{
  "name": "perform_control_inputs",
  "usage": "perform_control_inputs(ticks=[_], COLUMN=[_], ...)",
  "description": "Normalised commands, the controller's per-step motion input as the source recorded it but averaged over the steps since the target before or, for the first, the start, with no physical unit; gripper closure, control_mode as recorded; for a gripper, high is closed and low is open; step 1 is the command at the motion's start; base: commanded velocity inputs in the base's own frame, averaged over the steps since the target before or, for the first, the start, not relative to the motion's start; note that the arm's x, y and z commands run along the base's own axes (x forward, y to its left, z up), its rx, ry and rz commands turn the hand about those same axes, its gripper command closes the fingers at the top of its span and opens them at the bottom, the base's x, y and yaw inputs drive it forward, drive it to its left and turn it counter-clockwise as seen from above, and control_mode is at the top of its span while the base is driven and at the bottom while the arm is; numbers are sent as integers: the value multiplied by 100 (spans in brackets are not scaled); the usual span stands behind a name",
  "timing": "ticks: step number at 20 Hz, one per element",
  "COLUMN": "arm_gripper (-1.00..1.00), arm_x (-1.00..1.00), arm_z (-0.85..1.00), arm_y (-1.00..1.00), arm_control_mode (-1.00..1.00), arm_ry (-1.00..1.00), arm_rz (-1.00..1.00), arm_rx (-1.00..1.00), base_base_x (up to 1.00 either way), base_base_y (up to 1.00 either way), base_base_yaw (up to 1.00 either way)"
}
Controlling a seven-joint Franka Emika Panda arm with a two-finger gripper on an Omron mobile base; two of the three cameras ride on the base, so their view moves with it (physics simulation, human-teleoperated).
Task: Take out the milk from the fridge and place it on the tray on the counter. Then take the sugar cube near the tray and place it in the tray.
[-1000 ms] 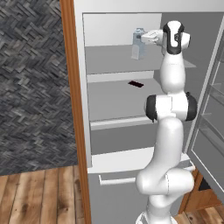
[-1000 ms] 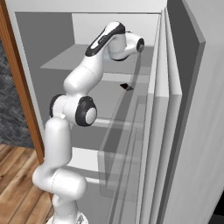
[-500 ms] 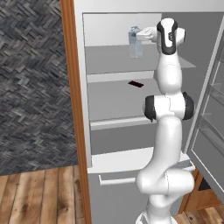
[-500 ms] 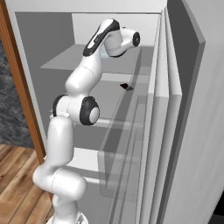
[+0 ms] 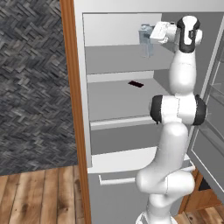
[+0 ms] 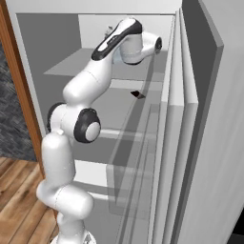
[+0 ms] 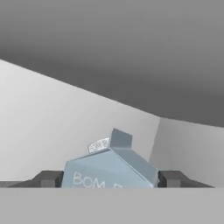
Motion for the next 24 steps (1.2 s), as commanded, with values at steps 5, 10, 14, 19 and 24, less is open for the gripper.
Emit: perform_control_inputs(ticks=[5,10,14,19,24], arm_gripper=[100,100,100,100,100], arm_x=[-100,-100,-100,-100,-100], arm_z=[-25,-4,38,29,1], arm_y=[51,48,19,0,0], arm_control_mode=[-100,-100,-100,-100,-100], arm_ry=[-34,-30,-19,-4,0], arm_rz=[-8,-13,-19,-23,-26], arm_rx=[0,0,1,1,1], base_base_x=[0,0,0,0,0], base_base_y=[0,0,0,0,0], base_base_yaw=[0,0,0,0,0])
